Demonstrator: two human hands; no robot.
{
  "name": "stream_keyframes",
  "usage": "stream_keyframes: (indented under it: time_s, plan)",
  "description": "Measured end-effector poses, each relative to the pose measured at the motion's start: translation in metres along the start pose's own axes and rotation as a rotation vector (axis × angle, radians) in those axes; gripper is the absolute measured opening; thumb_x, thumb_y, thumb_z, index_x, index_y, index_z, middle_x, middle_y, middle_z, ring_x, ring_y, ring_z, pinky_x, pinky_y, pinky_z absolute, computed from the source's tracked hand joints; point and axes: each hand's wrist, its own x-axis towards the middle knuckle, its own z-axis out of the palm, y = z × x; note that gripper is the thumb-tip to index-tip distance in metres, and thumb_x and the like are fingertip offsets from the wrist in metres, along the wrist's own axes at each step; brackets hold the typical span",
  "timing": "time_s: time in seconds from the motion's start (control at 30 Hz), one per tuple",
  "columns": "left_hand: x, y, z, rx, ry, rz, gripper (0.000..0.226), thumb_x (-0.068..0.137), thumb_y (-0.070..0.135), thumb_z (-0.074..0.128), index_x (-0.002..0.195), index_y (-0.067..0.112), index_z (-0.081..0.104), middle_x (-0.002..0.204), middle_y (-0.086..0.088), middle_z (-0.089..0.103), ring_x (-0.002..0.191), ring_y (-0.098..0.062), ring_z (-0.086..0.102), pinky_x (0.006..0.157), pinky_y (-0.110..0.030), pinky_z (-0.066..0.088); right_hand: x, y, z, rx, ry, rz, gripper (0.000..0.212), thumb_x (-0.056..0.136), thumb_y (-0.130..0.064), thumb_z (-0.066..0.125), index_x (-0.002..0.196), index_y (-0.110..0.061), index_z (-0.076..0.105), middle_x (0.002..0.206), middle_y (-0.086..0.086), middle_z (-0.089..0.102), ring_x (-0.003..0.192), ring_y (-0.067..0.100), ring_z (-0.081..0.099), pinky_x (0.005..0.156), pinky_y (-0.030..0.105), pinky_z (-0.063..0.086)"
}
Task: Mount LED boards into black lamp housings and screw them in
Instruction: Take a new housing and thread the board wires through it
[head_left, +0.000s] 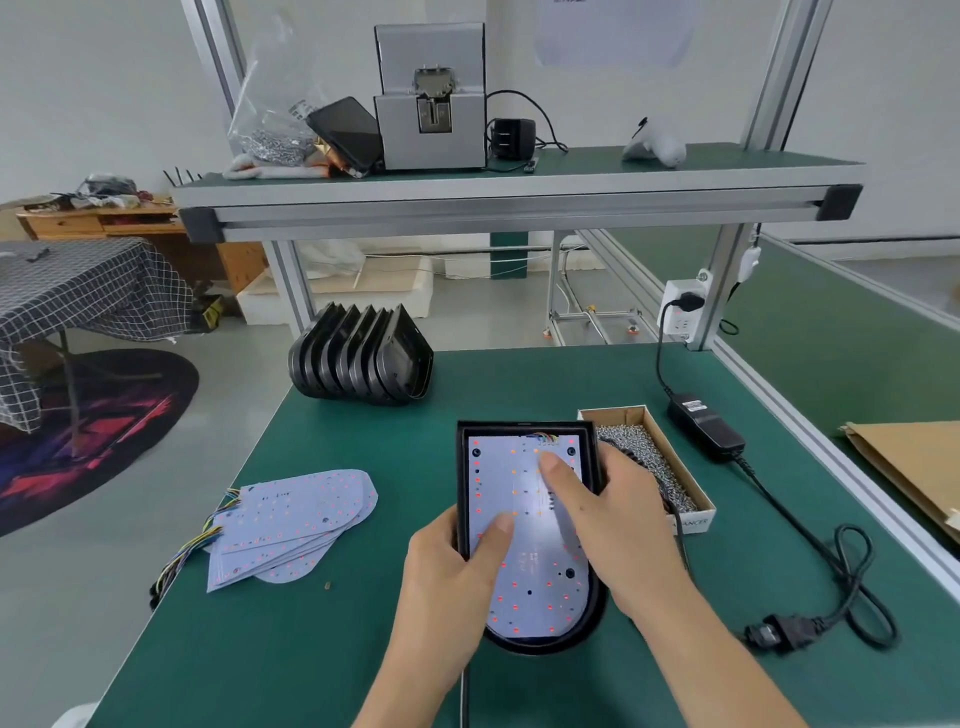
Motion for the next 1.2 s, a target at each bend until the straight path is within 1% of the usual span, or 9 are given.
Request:
stream_keyframes:
  time_s: [0.1, 0.3, 0.43, 0.57, 0.7, 0.8, 0.9, 1.03, 1.2]
  plan:
    - [-0.003, 0.004, 0.0, -0.019, 0.039, 0.02, 0.019, 0.101, 0.023, 0.068, 0.094, 0.037, 0.078, 0.084, 0.007, 0.079, 0.066, -0.006, 0.068, 0.06, -0.013, 0.051, 0.001, -0.001, 0.002, 0.012, -0.002, -0.027, 0.01, 0.097, -0.034, 0.072, 0.092, -0.025, 0.072, 0.086, -0.009, 0.076, 0.079, 0.016, 0.07, 0.065, 0.028, 0.057]
    - [-0.005, 0.004, -0.001, -0.007, 0.067, 0.032, 0.021, 0.1, 0.023, 0.067, 0.088, 0.037, 0.078, 0.075, 0.011, 0.076, 0.059, -0.004, 0.064, 0.056, -0.012, 0.048, 0.001, -0.007, 0.009, 0.048, 0.01, -0.021, 0.022, 0.084, -0.047, 0.068, 0.087, -0.026, 0.07, 0.08, 0.0, 0.073, 0.073, 0.028, 0.066, 0.054, 0.042, 0.058]
    - [0.006, -0.009, -0.004, 0.149, 0.081, -0.071, 0.019, 0.099, 0.033, 0.067, 0.082, 0.027, 0.075, 0.068, 0.005, 0.07, 0.059, -0.008, 0.058, 0.058, -0.019, 0.047, 0.009, 0.018, 0.015, 0.031, 0.03, 0.05, 0.021, 0.091, -0.037, 0.074, 0.08, -0.02, 0.071, 0.07, -0.002, 0.071, 0.057, 0.021, 0.055, 0.052, 0.035, 0.054]
    - [0.02, -0.032, -0.008, 0.389, 0.043, -0.197, 0.04, 0.097, 0.043, 0.064, 0.075, 0.01, 0.061, 0.062, 0.0, 0.06, 0.057, -0.012, 0.05, 0.06, -0.029, 0.044, 0.012, 0.051, 0.025, -0.064, 0.054, 0.164, 0.028, 0.093, -0.03, 0.076, 0.07, -0.018, 0.067, 0.061, -0.014, 0.065, 0.056, 0.007, 0.054, 0.056, 0.027, 0.042]
    - [0.029, -0.046, -0.01, 0.553, 0.064, -0.199, 0.038, 0.099, 0.038, 0.061, 0.073, 0.011, 0.059, 0.062, 0.008, 0.062, 0.054, -0.007, 0.053, 0.05, -0.017, 0.039, 0.016, 0.065, 0.03, -0.336, 0.01, 0.181, 0.038, 0.095, -0.042, 0.069, 0.067, -0.021, 0.054, 0.069, -0.007, 0.059, 0.068, 0.018, 0.056, 0.058, 0.031, 0.038]
    - [0.039, -0.045, -0.007, 0.664, 0.11, -0.193, 0.034, 0.1, 0.04, 0.056, 0.078, 0.014, 0.06, 0.075, 0.001, 0.065, 0.069, -0.015, 0.059, 0.058, -0.026, 0.041, 0.013, 0.062, 0.033, -0.555, -0.037, 0.142, 0.034, 0.097, -0.053, 0.059, 0.087, -0.02, 0.057, 0.089, -0.003, 0.063, 0.091, 0.025, 0.06, 0.071, 0.035, 0.04]
    - [0.049, -0.043, -0.002, 0.765, 0.152, -0.218, 0.038, 0.101, 0.045, 0.049, 0.084, 0.012, 0.057, 0.084, -0.005, 0.063, 0.081, -0.028, 0.06, 0.072, -0.035, 0.047, 0.003, 0.056, 0.029, -0.779, -0.042, 0.095, 0.042, 0.097, -0.06, 0.054, 0.086, -0.019, 0.051, 0.09, 0.005, 0.067, 0.092, 0.031, 0.06, 0.075, 0.039, 0.043]
    - [0.056, -0.041, -0.008, 1.006, 0.099, -0.269, 0.039, 0.101, 0.054, 0.042, 0.077, 0.022, 0.042, 0.078, 0.006, 0.045, 0.085, -0.029, 0.053, 0.074, -0.035, 0.04, -0.015, 0.05, 0.004, -0.879, -0.006, 0.013, 0.042, 0.1, -0.058, 0.049, 0.085, -0.021, 0.06, 0.085, -0.004, 0.067, 0.083, 0.026, 0.062, 0.071, 0.036, 0.049]
    - [0.078, -0.037, -0.021, 1.026, -0.07, -0.366, 0.042, 0.094, 0.056, 0.049, 0.097, 0.014, 0.054, 0.096, -0.001, 0.06, 0.095, -0.027, 0.061, 0.08, -0.034, 0.047, -0.022, 0.048, -0.037, -1.239, 0.005, 0.029, 0.04, 0.101, -0.063, 0.045, 0.118, -0.03, 0.06, 0.111, -0.008, 0.056, 0.101, 0.016, 0.063, 0.066, 0.028, 0.041]
